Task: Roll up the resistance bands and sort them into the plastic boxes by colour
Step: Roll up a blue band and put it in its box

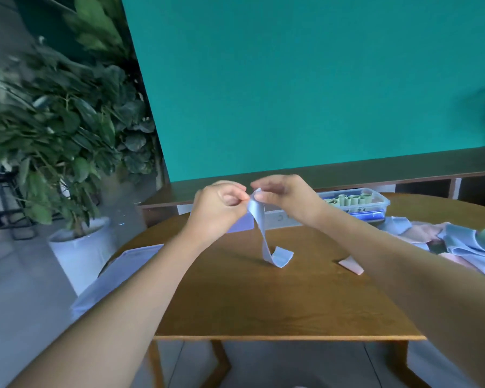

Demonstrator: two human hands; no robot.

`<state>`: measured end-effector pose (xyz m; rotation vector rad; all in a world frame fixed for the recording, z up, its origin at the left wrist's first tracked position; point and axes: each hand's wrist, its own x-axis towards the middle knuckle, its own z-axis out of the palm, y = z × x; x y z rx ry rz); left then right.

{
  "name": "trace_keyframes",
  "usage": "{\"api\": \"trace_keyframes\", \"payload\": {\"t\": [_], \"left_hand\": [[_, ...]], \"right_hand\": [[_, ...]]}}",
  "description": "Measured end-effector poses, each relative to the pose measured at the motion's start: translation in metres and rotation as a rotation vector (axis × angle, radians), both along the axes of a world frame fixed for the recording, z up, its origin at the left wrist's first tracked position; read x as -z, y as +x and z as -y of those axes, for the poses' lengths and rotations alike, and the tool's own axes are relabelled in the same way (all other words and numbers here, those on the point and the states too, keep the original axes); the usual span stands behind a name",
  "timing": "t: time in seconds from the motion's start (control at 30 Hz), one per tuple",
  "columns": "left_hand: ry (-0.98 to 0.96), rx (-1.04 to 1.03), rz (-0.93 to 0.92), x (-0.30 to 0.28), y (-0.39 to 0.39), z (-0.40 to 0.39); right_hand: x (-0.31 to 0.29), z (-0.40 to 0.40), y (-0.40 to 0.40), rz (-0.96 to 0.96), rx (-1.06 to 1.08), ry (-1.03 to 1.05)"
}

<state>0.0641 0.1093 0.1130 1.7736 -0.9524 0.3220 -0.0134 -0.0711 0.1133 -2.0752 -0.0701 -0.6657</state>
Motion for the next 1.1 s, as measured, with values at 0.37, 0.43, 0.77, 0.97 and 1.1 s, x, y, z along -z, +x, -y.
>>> {"api": "trace_keyframes", "payload": {"t": [0.37,0.43,0.77,0.97,1.1], "left_hand": [[-0.077,0.052,0.051,-0.070,-0.060,-0.076],[-0.086,0.065,0.020,-0.074,-0.067,-0.084],[-0.044,0.159,-0.130,-0.017,-0.054,-0.076],[-0.004,0.057,-0.232,0.056,-0.011,-0.040],[-0.007,0.017,-0.304,0.090,0.016,-0.019]], "right_hand": [[-0.067,-0.062,-0.044,0.131,-0.147,0.226],[-0.073,-0.069,-0.052,0.131,-0.175,0.223],[-0.025,-0.064,-0.043,0.000,-0.159,0.239],[0.047,-0.033,-0.005,-0.126,-0.096,0.308],[0.084,-0.013,0.020,-0.169,-0.028,0.315]]}}
